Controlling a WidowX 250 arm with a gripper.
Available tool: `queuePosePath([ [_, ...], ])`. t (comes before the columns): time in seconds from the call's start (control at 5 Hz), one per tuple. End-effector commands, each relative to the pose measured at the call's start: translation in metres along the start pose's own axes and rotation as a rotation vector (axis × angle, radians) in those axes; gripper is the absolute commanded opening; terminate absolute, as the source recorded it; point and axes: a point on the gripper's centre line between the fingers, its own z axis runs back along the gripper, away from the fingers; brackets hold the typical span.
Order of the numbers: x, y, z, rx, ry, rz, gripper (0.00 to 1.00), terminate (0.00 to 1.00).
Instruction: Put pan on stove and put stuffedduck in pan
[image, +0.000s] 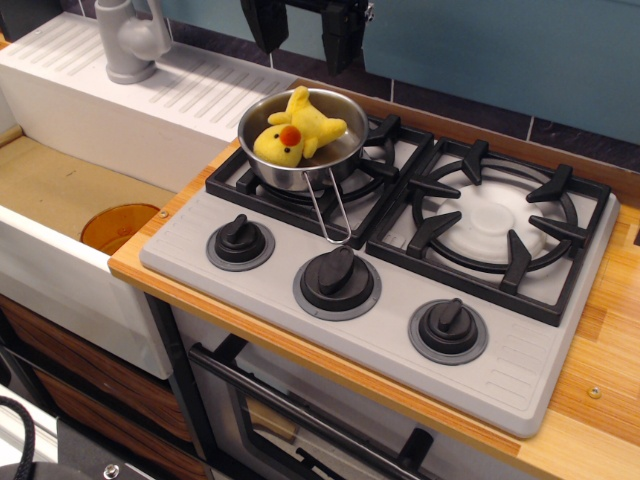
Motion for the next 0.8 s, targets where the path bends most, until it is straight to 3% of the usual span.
queuePosePath([
  [0.0, 0.009, -0.018, 0.027, 0.047, -0.087, 0.003, 1.00, 0.00],
  [0.4, 0.018, -0.014, 0.025, 0.036, -0.103, -0.009, 1.00, 0.00],
  [0.6, 0.022, -0.011, 0.024, 0.041, -0.082, -0.035, 1.00, 1.00],
])
